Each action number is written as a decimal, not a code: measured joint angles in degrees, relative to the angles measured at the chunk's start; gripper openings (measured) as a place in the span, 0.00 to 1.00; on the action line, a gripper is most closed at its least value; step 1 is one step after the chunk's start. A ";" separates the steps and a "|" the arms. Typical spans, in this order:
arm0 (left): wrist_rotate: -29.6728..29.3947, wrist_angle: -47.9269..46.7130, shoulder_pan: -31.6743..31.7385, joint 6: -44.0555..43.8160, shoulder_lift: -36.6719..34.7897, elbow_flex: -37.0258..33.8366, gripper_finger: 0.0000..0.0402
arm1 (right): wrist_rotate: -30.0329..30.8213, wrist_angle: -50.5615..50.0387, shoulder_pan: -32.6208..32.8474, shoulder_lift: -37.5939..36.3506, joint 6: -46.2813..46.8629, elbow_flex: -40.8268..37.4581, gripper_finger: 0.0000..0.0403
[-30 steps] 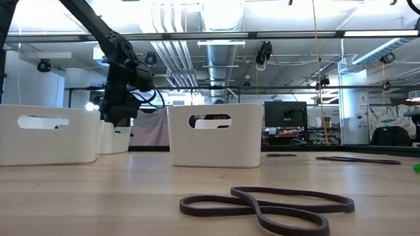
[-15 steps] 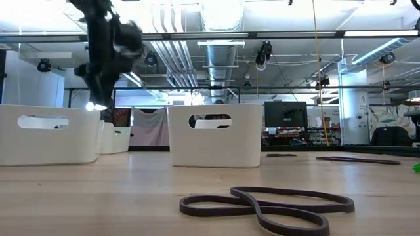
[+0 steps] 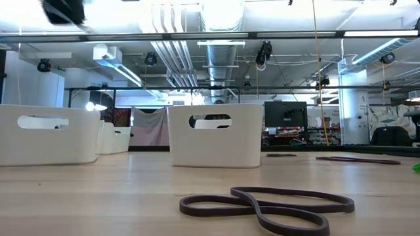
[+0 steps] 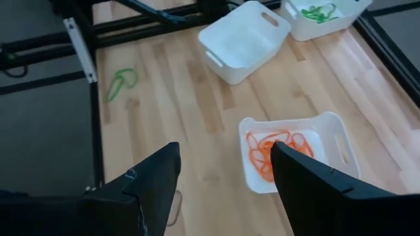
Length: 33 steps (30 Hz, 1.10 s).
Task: Sort rubber bands into baskets
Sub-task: Put the green rubber band into the top white bin
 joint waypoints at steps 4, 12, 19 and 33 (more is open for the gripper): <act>-4.68 5.10 -16.62 -15.81 2.70 0.00 0.29 | 0.00 -0.04 1.54 0.04 -0.04 0.00 0.55; -5.36 11.78 -33.25 -35.83 12.75 0.02 0.29 | 0.19 0.73 3.04 0.50 7.19 -0.13 0.55; 3.43 11.84 -34.23 -36.36 22.50 0.02 0.29 | 2.94 2.68 4.90 2.38 16.06 -0.71 0.55; 11.31 10.47 -35.48 -36.32 37.22 0.02 0.37 | 6.56 2.96 4.50 8.33 29.75 -0.72 0.55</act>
